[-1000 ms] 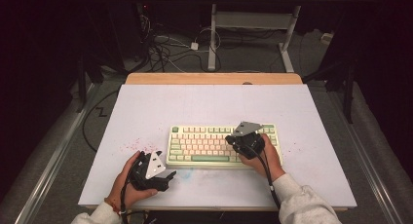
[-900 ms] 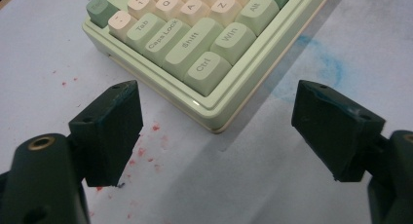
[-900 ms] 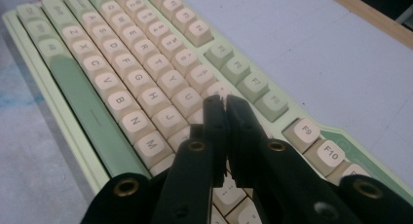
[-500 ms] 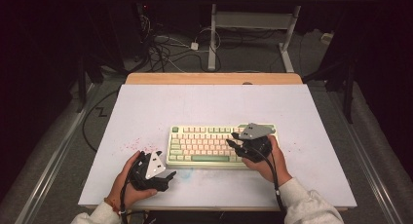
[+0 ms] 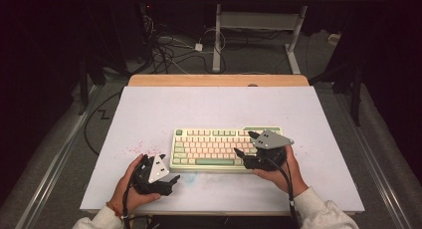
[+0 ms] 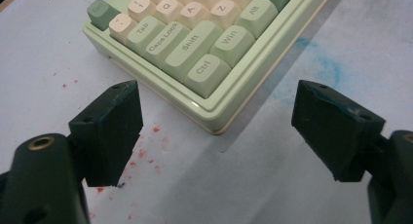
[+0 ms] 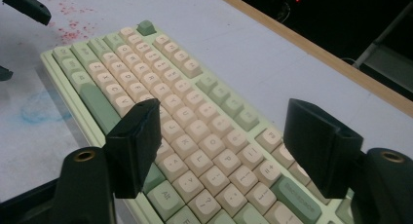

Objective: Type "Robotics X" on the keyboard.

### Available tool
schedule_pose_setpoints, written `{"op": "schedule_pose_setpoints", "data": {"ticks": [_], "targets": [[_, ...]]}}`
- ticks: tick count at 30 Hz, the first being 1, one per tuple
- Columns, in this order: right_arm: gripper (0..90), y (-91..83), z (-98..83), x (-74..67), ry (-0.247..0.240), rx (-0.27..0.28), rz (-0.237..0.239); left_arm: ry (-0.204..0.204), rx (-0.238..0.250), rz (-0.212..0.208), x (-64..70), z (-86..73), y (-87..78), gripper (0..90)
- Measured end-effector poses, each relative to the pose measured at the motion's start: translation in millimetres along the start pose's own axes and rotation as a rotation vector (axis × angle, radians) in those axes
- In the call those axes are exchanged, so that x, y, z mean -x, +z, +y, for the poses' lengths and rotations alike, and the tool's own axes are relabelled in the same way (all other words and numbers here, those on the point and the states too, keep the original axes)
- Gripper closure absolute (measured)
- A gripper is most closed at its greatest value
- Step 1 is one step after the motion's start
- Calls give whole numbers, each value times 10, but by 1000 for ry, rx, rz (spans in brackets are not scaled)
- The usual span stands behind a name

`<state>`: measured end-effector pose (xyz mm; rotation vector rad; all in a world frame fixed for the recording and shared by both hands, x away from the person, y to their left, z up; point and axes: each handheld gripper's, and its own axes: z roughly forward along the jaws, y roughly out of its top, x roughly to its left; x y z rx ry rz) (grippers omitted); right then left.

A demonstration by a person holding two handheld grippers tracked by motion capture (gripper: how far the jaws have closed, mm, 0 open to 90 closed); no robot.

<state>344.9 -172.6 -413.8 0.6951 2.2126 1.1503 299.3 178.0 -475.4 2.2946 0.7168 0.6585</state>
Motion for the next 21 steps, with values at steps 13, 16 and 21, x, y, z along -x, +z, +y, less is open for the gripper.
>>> {"op": "schedule_pose_setpoints", "data": {"ticks": [13, 16, 21], "targets": [[247, -314, -172, 34, -18, 27, -55, -21, 4, 13, -15, 8, -16, 199], [247, -381, -231, 47, -16, 28, -69, -24, 9, 10, -11, 12, -16, 199], [248, -482, -322, 62, -7, 38, -97, -24, 10, 10, -12, 20, -19, 199]]}}
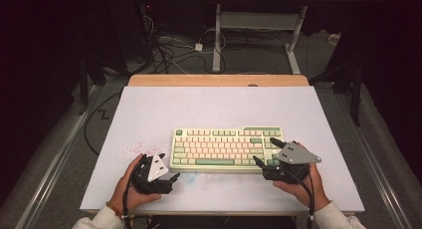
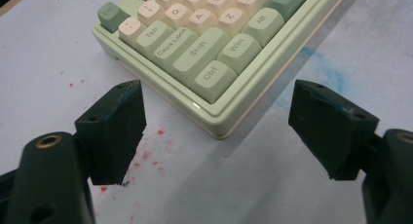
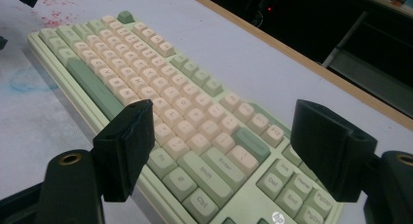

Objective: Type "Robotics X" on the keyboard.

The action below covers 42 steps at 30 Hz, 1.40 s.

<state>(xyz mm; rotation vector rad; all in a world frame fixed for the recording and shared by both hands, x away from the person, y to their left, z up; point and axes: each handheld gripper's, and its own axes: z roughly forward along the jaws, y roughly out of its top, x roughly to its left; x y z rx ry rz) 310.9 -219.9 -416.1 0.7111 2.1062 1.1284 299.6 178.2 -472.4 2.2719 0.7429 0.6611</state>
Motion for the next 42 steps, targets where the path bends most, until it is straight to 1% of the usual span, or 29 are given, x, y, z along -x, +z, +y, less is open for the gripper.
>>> {"op": "schedule_pose_setpoints", "data": {"ticks": [6, 9, 11, 12, 14, 15, 17, 18, 19, 21, 22, 23, 24, 25, 28, 29, 31, 34, 36, 37, 39, 40, 42], "targets": [[251, -101, -93, 27, 2, 3, -22, -12, 17, -1, -8, 17, -22, 206], [250, -141, -142, 31, 6, -4, -32, -21, 18, -6, -10, 24, -28, 216], [251, -165, -177, 30, 5, -8, -38, -25, 4, -1, -12, 28, -19, 222], [251, -177, -196, 26, 3, -11, -47, -30, 5, -10, -17, 28, -21, 235], [251, -195, -236, 16, 5, -17, -49, -31, 19, -15, -25, 37, -31, 248], [251, -204, -254, 9, -2, -24, -55, -38, 24, -19, -26, 43, -36, 260], [251, -225, -288, 2, 1, -31, -55, -41, 19, -21, -32, 59, -46, 281], [251, -236, -305, -3, 4, -33, -54, -54, 20, -22, -34, 66, -45, 302], [251, -247, -319, -7, 3, -35, -58, -70, 16, -32, -37, 71, -47, 323], [251, -262, -345, -13, 8, -41, -54, -85, 9, -33, -54, 89, -46, 376], [251, -269, -357, -16, 5, -44, -55, -89, 5, -41, -64, 102, -46, 398], [251, -274, -369, -20, 6, -47, -56, -94, 9, -58, -77, 115, -49, 462], [251, -278, -382, -25, 7, -51, -54, -98, 7, -66, -87, 134, -50, 520], [251, -280, -393, -30, 5, -56, -53, -92, -1, -64, -94, 157, -49, 567], [251, -285, -417, -48, 3, -67, -48, -87, -4, -93, -109, 231, -33, 711], [251, -287, -421, -51, 1, -69, -48, -79, -8, -100, -106, 261, -22, 752], [250, -290, -426, -56, -5, -69, -51, -58, -10, -102, -89, 330, 0, 805], [251, -283, -429, -65, -8, -74, -49, -28, -20, -116, -61, 450, 43, 859], [251, -274, -430, -75, -12, -75, -45, -10, -30, -122, -44, 516, 77, 868], [250, -271, -432, -80, -15, -76, -44, -6, -34, -131, -40, 543, 97, 870], [250, -265, -436, -90, -20, -79, -44, 0, -44, -128, -35, 593, 140, 870], [251, -263, -438, -93, -22, -81, -44, -6, -45, -132, -41, 617, 163, 870], [250, -260, -442, -93, -20, -84, -43, -2, -51, -130, -54, 669, 203, 870]]}}
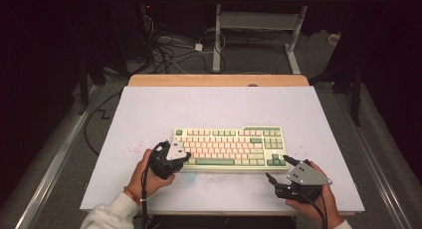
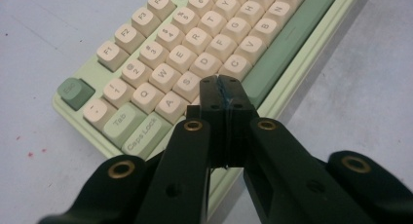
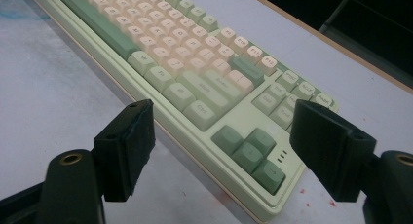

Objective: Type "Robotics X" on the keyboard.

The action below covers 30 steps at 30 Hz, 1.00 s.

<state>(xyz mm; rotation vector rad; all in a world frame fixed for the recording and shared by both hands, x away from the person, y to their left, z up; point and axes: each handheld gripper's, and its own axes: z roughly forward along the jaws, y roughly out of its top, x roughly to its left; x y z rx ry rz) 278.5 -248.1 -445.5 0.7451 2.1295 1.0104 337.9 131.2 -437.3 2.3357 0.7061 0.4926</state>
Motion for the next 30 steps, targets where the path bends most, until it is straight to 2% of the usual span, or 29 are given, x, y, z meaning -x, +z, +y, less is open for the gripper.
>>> {"op": "schedule_pose_setpoints", "data": {"ticks": [2, 4, 8, 17, 30], "targets": [[250, 4, -2, -3, -2, -3, 2, -8, 1, -13, -22, 57, 35, 869], [250, 8, -2, -7, -4, -5, 4, -1, -2, -4, -30, 119, 67, 869], [250, 23, -7, -14, -8, -10, 6, 5, -7, -17, -40, 250, 146, 869], [250, 45, -23, -14, -15, -22, 11, 52, -54, -35, -15, 517, 376, 868], [250, 69, -42, -19, -24, -37, 20, 46, -113, -40, -87, 638, 632, 850]]}}
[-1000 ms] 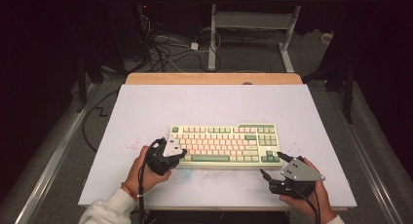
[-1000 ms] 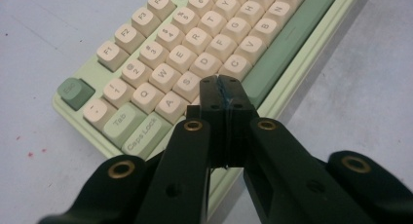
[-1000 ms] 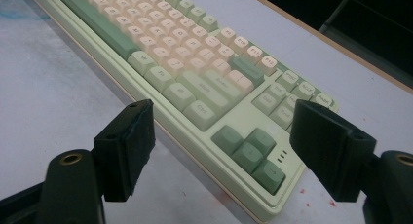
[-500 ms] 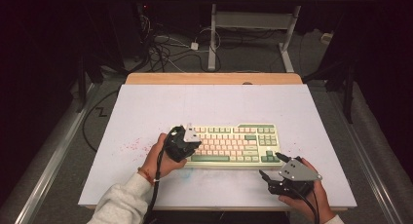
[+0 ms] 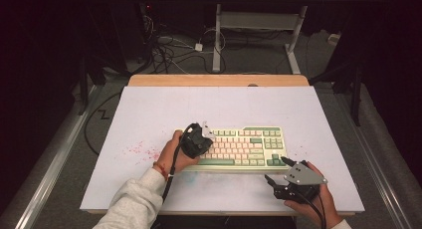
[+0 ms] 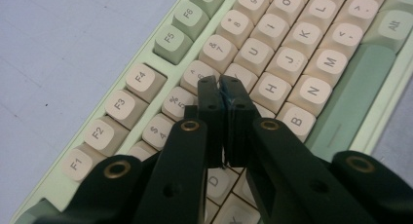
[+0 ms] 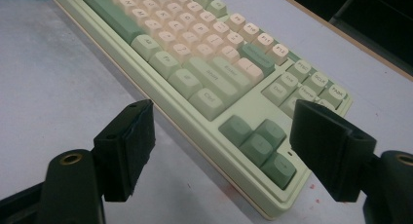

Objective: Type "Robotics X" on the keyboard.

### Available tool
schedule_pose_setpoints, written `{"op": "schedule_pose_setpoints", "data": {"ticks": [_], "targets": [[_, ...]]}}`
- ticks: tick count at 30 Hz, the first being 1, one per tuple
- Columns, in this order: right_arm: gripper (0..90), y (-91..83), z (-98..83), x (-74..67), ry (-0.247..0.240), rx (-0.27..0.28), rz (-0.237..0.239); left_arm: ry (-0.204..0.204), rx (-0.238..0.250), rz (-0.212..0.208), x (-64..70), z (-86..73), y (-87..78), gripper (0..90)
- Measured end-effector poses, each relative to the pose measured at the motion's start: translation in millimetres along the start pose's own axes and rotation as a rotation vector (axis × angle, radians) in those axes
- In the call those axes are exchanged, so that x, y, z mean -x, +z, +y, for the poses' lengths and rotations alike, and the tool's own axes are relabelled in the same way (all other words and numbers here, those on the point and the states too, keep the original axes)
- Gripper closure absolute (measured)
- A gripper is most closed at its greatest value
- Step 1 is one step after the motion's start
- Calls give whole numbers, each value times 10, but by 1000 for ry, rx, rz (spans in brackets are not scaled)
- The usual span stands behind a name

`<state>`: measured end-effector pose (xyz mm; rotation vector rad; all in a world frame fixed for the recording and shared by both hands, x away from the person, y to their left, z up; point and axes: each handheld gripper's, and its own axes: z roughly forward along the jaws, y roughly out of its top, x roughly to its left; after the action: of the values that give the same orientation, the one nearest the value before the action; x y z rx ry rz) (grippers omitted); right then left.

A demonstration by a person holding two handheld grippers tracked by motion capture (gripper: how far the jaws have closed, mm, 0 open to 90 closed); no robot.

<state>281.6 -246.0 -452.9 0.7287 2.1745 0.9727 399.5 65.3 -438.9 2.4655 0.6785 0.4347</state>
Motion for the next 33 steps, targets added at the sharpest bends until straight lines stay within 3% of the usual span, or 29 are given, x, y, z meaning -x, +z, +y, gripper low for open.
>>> {"op": "schedule_pose_setpoints", "data": {"ticks": [7, 13, 25, 33], "targets": [[250, 13, 0, -12, -8, -5, 6, -1, -7, 7, -7, 42, 47, 845], [251, 21, -4, -16, -12, -15, 10, 25, -35, 13, 29, 68, 79, 860], [251, 4, -2, -9, -15, -10, 5, 15, 23, 22, 12, 45, -28, 823], [251, 5, -1, -7, -17, -11, 7, 29, 82, 34, 23, 5, -157, 735]]}}
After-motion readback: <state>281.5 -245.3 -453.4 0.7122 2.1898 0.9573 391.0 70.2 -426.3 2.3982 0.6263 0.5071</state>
